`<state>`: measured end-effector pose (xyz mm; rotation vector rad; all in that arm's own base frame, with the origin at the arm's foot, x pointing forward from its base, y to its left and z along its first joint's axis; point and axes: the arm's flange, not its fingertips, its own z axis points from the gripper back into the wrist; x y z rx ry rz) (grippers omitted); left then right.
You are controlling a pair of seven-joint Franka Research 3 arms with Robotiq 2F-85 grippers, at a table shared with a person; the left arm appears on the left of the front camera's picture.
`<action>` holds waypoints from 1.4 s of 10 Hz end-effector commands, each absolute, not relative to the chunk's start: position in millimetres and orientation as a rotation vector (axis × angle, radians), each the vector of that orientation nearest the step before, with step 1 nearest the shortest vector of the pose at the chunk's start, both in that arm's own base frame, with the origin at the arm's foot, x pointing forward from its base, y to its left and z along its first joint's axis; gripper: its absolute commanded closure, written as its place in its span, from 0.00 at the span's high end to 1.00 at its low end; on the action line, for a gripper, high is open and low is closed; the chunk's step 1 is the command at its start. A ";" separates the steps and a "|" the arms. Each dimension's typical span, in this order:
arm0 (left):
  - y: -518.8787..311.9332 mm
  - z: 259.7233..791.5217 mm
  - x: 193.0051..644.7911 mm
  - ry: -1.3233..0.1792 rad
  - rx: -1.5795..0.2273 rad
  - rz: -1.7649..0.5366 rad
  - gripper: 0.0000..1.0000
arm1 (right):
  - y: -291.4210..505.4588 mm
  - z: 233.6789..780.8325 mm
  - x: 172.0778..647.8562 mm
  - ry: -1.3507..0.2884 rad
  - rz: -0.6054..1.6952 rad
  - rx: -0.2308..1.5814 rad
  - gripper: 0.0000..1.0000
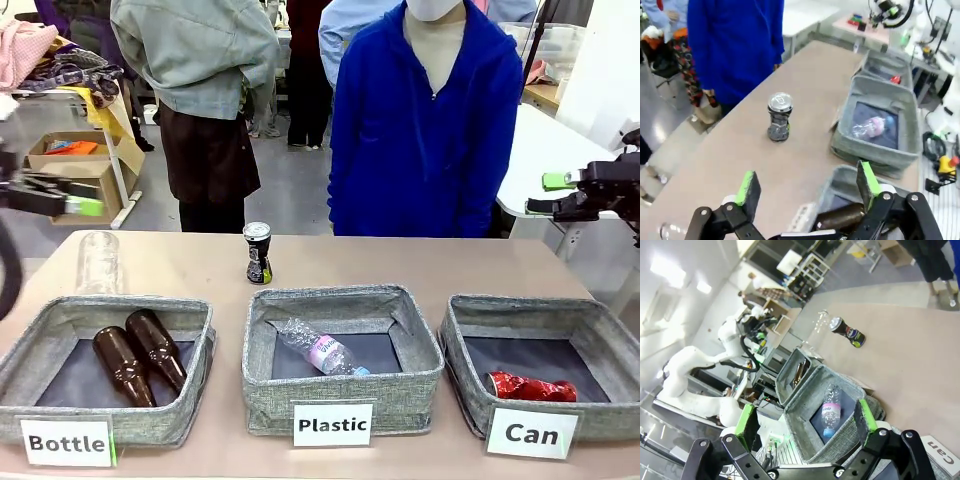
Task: Sort the can waste into the basket.
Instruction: Pick up the can waste from the table and place it in the right Fabric basket.
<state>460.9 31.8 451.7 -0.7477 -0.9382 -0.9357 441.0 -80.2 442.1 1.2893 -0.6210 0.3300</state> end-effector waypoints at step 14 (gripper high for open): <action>-101.3 343.0 591.7 -0.785 -0.657 -1.217 1.00 | -79.7 442.2 438.9 -0.642 0.343 1.270 1.00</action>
